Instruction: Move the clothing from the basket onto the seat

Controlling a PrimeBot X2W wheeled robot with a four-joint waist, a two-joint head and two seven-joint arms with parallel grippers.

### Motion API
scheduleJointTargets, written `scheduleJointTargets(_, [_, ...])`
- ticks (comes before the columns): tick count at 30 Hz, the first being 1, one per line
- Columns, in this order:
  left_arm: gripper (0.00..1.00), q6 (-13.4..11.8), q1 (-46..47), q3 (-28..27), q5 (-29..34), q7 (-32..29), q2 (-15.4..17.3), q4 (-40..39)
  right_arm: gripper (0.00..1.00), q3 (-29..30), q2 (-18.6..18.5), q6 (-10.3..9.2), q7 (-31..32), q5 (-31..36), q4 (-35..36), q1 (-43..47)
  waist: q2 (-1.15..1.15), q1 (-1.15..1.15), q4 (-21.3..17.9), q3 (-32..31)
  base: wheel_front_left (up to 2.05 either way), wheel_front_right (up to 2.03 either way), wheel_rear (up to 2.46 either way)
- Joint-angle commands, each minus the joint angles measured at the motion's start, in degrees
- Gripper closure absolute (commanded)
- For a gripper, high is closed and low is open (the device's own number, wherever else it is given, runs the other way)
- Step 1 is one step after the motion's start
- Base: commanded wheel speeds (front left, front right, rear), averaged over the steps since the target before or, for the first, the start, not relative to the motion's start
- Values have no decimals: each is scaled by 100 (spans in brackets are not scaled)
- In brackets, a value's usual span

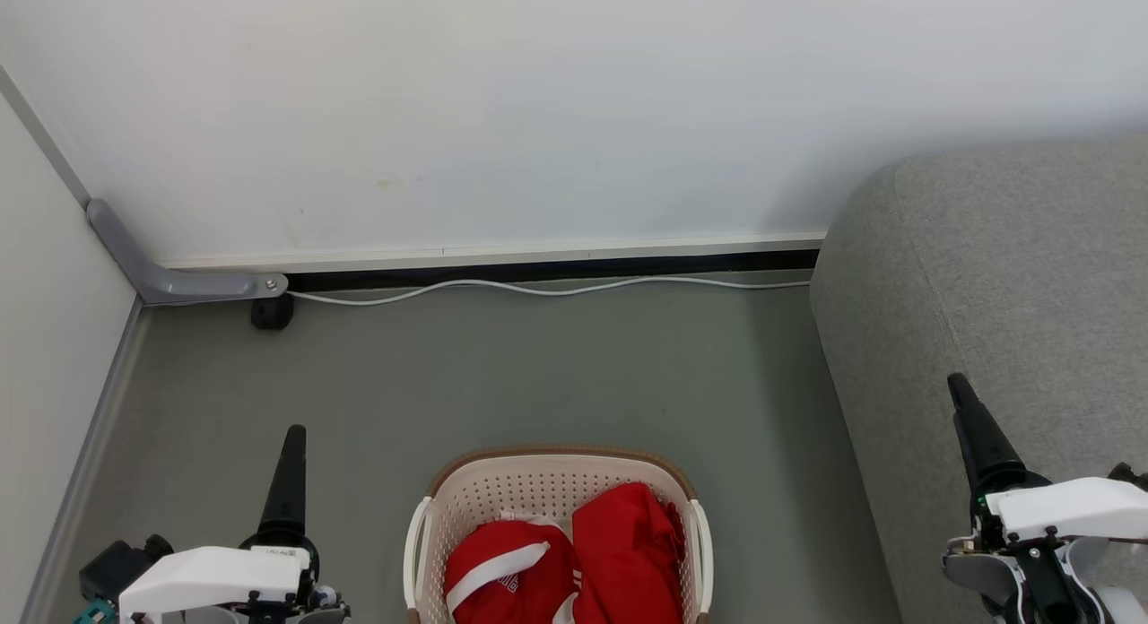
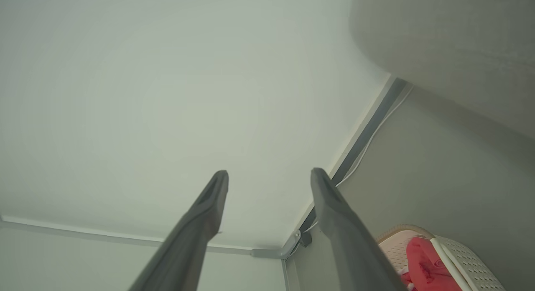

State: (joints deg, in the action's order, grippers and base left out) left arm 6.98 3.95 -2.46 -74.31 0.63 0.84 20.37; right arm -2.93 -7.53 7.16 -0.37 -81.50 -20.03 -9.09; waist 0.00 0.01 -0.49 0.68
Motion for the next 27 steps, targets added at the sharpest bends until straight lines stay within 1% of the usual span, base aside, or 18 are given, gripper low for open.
scheduleJointTargets(1, [0, 18, 335, -40, 218, 63, 77, -126, 0, -113, -149, 16, -90, 172, 109, -319, 0, 0, -3, -3, 0, 0, 0])
scheduleJointTargets(20, [0, 23, 524, -20, 1794, 383, 107, -57, 0, -575, -413, 20, -410, 1336, -40, -635, 0, -1, -46, 12, 0, 0, 0])
scheduleJointTargets(27, [0, -57, 570, 43, 2516, 500, 117, -60, 0, -703, -496, 21, -527, 1808, -148, -747, 0, -1, -60, 12, 0, 0, 0])
